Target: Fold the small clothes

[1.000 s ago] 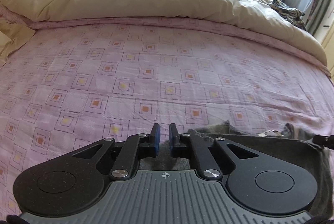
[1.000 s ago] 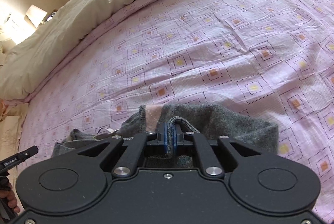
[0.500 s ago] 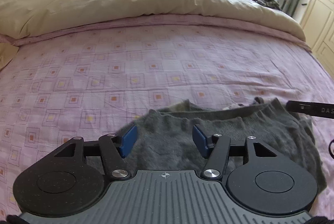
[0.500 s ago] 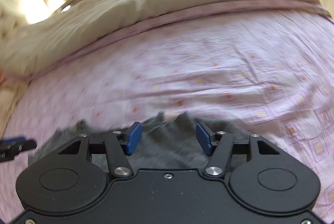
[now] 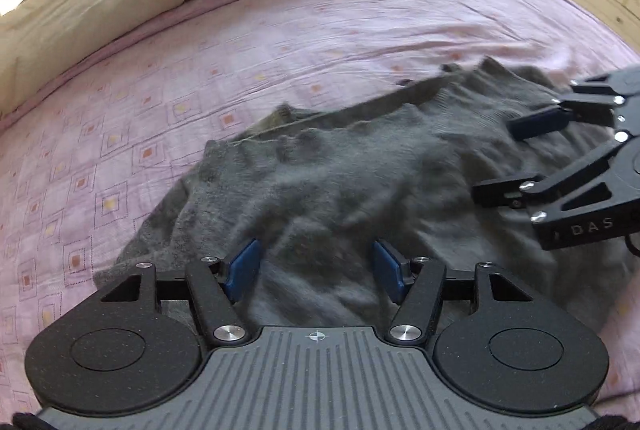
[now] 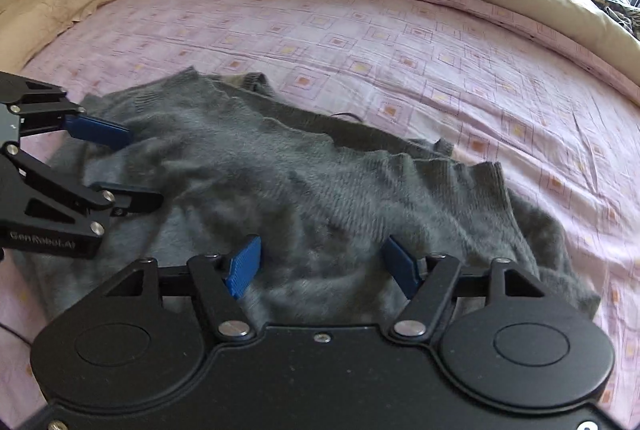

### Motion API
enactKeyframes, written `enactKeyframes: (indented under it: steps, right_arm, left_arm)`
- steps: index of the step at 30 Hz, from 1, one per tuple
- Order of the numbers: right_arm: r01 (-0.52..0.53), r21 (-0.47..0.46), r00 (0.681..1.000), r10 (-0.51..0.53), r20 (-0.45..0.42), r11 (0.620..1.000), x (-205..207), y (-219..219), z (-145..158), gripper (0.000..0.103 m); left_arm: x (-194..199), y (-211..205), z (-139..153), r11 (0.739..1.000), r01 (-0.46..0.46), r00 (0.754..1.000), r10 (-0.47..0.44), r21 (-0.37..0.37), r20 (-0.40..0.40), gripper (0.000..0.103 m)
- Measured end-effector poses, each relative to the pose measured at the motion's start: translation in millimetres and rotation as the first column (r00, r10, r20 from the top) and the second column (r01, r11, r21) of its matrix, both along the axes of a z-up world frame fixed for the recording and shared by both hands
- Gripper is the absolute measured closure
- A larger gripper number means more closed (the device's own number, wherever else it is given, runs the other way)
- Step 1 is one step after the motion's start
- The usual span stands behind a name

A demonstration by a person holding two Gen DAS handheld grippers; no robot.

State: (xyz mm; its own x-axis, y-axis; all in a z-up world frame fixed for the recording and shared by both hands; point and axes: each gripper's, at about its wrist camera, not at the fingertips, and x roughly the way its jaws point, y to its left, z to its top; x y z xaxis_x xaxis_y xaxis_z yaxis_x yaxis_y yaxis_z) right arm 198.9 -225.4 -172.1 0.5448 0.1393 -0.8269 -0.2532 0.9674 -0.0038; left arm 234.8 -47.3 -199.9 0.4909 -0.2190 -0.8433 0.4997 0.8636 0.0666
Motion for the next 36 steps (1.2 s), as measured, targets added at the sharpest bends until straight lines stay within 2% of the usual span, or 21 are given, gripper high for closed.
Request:
enactKeyframes:
  steps: [2, 7, 11, 15, 19, 20, 22, 28, 36]
  right_arm:
    - [0.037, 0.016, 0.999, -0.037, -0.001, 0.999, 13.5, -8.9, -2.5, 0.026]
    - [0.182, 0.079, 0.983, -0.179, -0.046, 0.98, 43.4, -38.7, -11.0, 0.022]
    - [0.279, 0.067, 0.96, -0.276, -0.048, 0.958, 55.4, -58.4, -16.8, 0.021]
    - [0.343, 0.061, 0.939, -0.339, -0.064, 0.937, 64.8, -72.4, -15.9, 0.021]
    - [0.357, 0.048, 0.933, -0.354, -0.068, 0.933, 64.4, -73.5, -7.4, 0.018]
    - [0.359, 0.042, 0.932, -0.357, -0.057, 0.932, 62.2, -71.9, -4.7, 0.011]
    - [0.355, 0.04, 0.935, -0.354, -0.023, 0.934, 54.9, -68.5, 2.9, 0.002]
    - [0.334, 0.055, 0.942, -0.336, 0.024, 0.941, 25.5, -58.8, 23.1, 0.001]
    - [0.318, 0.076, 0.948, -0.32, 0.005, 0.945, -25.6, -39.7, 30.7, 0.001]
  left_arm:
    - [13.2, 6.9, 0.1, 0.998, -0.058, 0.998, 0.057, -0.036, -0.012, 0.036]
    - [44.6, 23.2, -2.3, 0.982, -0.175, 0.984, 0.172, -0.074, -0.047, 0.035]
    - [58.0, 34.2, -6.5, 0.973, -0.224, 0.974, 0.222, -0.053, -0.047, 0.027]
    - [71.4, 52.2, -12.6, 0.947, -0.311, 0.947, 0.301, -0.079, -0.114, 0.017]
    - [74.1, 51.7, -7.1, 0.946, -0.324, 0.94, 0.318, -0.025, -0.122, 0.017]
    - [75.3, 51.5, -4.2, 0.942, -0.335, 0.935, 0.332, -0.002, -0.126, 0.017]
    - [73.1, 53.2, 2.5, 0.933, -0.36, 0.924, 0.357, 0.003, -0.136, 0.017]
    - [57.2, 54.9, 24.9, 0.916, -0.401, 0.905, 0.399, 0.017, -0.143, 0.015]
    - [12.4, 50.4, 37.0, 0.912, -0.411, 0.9, 0.404, -0.009, -0.165, 0.011]
